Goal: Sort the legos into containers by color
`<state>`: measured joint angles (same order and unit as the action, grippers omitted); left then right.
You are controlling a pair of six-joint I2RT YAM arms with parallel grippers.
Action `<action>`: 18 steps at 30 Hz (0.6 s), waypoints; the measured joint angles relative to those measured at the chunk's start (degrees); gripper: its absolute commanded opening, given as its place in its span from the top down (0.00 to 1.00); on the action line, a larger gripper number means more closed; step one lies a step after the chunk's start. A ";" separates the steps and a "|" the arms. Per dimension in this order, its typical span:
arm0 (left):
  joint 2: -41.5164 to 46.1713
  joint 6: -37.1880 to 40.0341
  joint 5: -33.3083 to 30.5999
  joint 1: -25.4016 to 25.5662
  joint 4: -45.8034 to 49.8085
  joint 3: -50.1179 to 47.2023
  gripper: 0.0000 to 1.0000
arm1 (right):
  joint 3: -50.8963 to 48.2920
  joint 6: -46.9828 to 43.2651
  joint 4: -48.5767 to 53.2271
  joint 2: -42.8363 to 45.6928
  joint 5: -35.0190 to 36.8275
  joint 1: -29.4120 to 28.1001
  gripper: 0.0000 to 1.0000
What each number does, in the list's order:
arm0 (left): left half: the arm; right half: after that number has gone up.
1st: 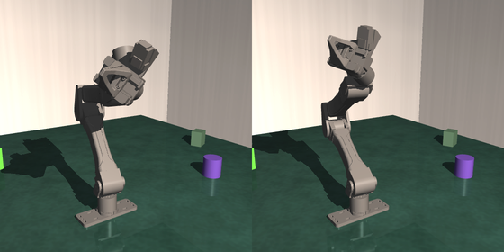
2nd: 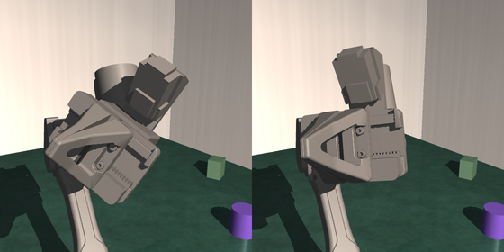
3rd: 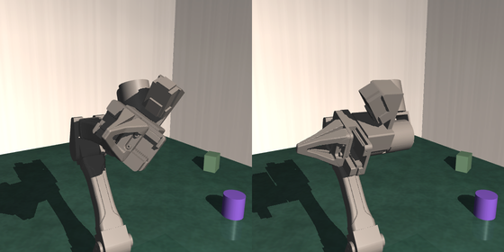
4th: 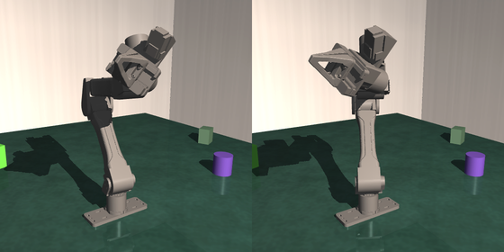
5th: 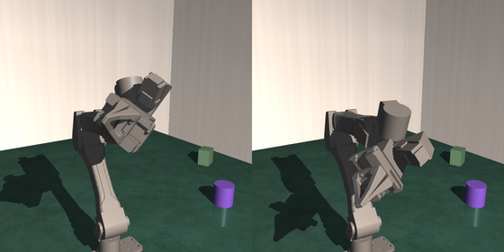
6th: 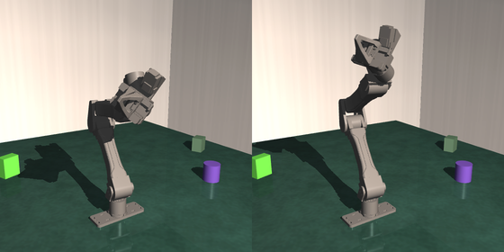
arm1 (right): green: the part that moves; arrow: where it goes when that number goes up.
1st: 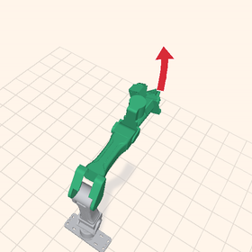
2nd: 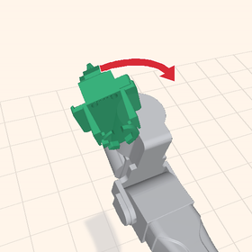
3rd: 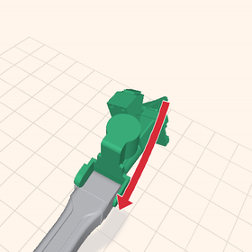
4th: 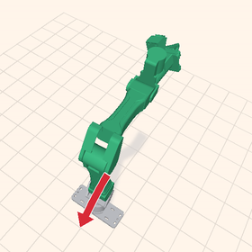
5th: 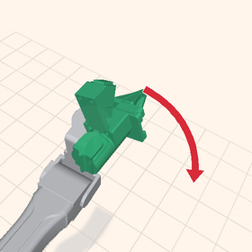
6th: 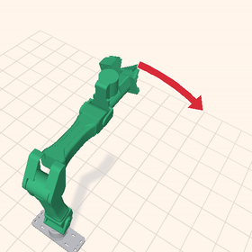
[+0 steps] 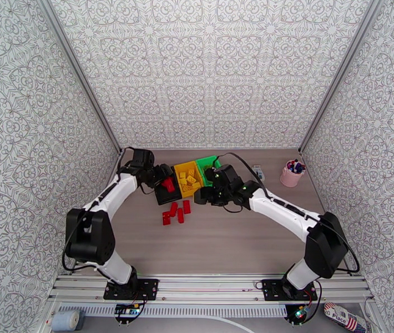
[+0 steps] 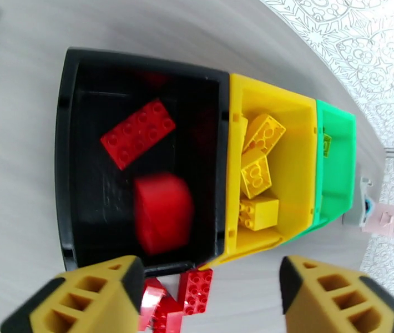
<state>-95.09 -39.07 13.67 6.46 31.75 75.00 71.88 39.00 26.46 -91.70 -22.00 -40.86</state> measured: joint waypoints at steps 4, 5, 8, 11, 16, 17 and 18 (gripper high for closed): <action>0.72 0.79 -1.79 0.52 1.90 0.00 0.24 | -2.14 -0.04 0.22 0.55 0.59 0.00 0.27; 1.33 1.20 -2.49 0.81 2.49 -0.11 0.23 | -2.49 -0.04 0.37 0.55 0.61 0.00 0.27; 4.74 2.01 -4.50 2.08 3.80 -1.51 0.22 | -3.26 -0.44 0.66 0.55 0.61 0.00 0.25; 9.09 2.34 -6.29 3.72 5.03 -3.87 0.21 | -3.61 -0.96 0.63 0.59 0.81 0.00 0.24; 14.27 3.10 -9.46 7.04 7.19 -8.66 0.20 | -4.20 -1.55 0.70 0.59 1.84 0.00 0.24; 14.99 3.10 -10.12 7.80 7.63 -9.88 0.20 | -4.31 -1.57 0.81 0.59 2.01 0.00 0.24; 15.67 3.08 -10.75 8.61 8.04 -11.13 0.20 | -4.50 -1.60 0.85 0.61 2.25 0.00 0.24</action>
<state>-79.42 -35.99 2.92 15.07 39.79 63.88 67.37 37.41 27.31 -91.09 -19.75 -40.86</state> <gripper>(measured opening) 0.798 0.764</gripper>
